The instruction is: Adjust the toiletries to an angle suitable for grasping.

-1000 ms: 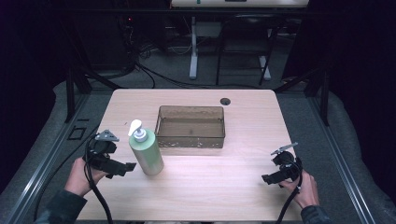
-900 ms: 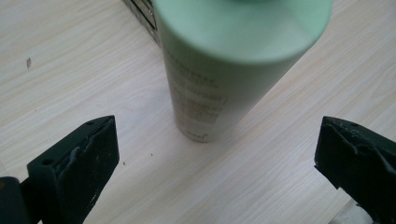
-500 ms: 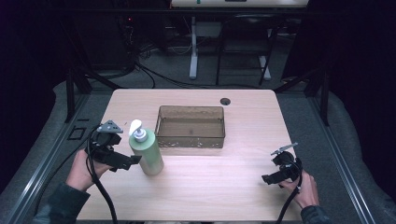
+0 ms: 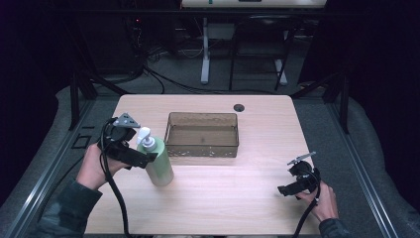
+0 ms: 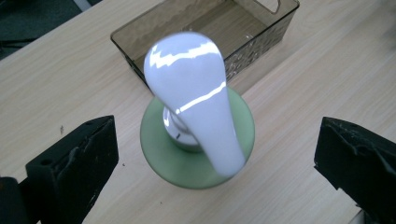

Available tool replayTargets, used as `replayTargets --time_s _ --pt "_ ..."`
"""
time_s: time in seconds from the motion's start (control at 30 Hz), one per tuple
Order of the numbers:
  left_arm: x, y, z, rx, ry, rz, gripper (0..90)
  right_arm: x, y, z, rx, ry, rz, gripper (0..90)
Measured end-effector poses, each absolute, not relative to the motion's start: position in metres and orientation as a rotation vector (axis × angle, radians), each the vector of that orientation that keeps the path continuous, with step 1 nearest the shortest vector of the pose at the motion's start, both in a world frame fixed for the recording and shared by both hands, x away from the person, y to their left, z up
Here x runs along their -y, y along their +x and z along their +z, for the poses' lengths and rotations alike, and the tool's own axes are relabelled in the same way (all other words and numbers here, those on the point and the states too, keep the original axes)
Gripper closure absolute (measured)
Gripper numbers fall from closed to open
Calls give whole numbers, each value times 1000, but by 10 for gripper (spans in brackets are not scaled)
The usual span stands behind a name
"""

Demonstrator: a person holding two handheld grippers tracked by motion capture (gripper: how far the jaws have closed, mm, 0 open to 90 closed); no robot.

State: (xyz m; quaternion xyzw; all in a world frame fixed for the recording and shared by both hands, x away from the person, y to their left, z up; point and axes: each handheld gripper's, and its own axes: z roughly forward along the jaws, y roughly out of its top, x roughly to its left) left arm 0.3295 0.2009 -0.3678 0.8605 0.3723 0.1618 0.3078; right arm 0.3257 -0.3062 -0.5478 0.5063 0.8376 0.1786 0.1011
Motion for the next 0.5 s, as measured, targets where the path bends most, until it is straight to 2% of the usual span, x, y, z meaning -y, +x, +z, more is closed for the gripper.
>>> replayTargets --time_s 0.2,0.5 --pt "-194 338 -362 -982 2281 450 20 306 326 -548 -2475 1500 531 13" --pt "-187 347 -360 -974 2295 458 159 307 326 -548 -2476 1496 526 17"
